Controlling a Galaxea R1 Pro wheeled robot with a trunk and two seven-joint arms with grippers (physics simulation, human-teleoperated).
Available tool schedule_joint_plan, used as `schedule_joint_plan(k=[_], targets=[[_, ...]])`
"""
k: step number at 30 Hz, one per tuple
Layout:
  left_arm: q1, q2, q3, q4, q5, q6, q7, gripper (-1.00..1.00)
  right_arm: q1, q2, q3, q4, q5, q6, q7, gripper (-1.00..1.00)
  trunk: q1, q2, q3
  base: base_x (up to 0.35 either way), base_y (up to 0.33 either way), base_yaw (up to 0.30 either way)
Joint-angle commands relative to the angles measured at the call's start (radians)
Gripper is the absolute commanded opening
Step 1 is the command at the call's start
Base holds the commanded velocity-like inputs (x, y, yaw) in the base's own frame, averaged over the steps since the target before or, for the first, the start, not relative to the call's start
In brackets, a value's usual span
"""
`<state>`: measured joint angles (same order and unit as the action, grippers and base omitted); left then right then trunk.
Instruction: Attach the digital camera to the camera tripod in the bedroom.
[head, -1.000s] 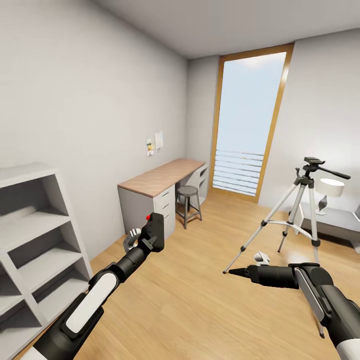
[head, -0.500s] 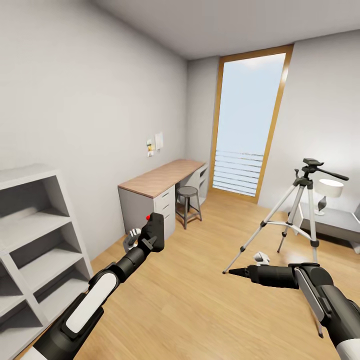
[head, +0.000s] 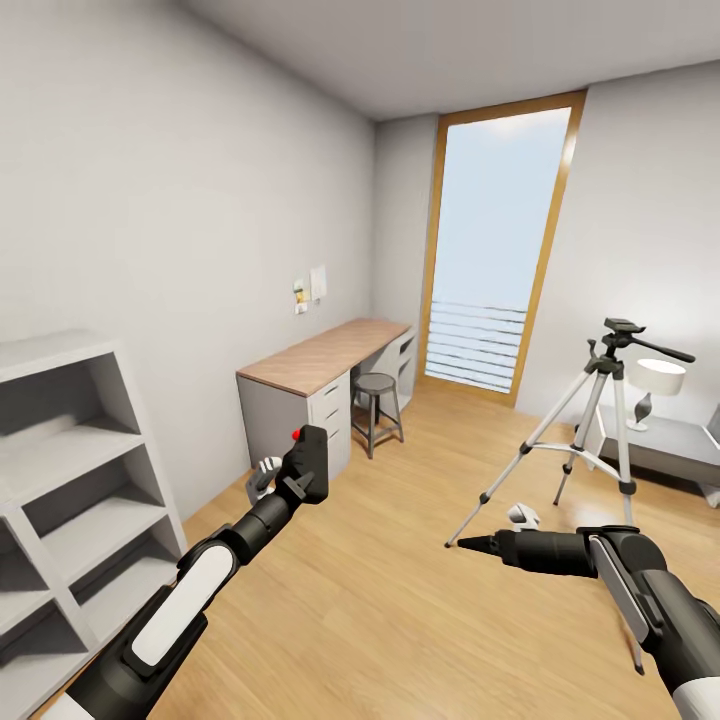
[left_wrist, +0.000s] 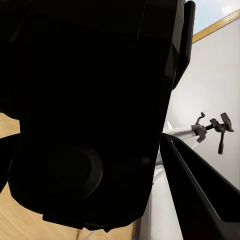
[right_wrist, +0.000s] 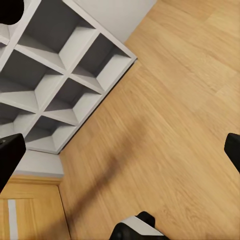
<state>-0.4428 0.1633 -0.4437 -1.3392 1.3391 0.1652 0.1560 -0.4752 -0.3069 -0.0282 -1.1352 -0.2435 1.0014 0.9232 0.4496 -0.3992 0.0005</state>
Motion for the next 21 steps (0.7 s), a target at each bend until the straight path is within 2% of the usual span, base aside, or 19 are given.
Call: schedule_joint_plan(k=[1, 21], targets=[[-0.001, 0.001, -0.001, -0.002, 0.008, 0.001, 0.005, -1.0, 0.0, 0.0, -0.001, 0.0, 0.003, 0.003, 0.005, 1.0, 0.0, -0.001, 0.0, 0.0, 0.0, 0.0], [-0.001, 0.0, -0.003, -0.002, 0.006, 0.001, 0.005, -1.0, 0.0, 0.0, -0.001, 0.0, 0.003, 0.003, 0.005, 1.0, 0.0, -0.001, 0.0, 0.0, 0.0, 0.0]])
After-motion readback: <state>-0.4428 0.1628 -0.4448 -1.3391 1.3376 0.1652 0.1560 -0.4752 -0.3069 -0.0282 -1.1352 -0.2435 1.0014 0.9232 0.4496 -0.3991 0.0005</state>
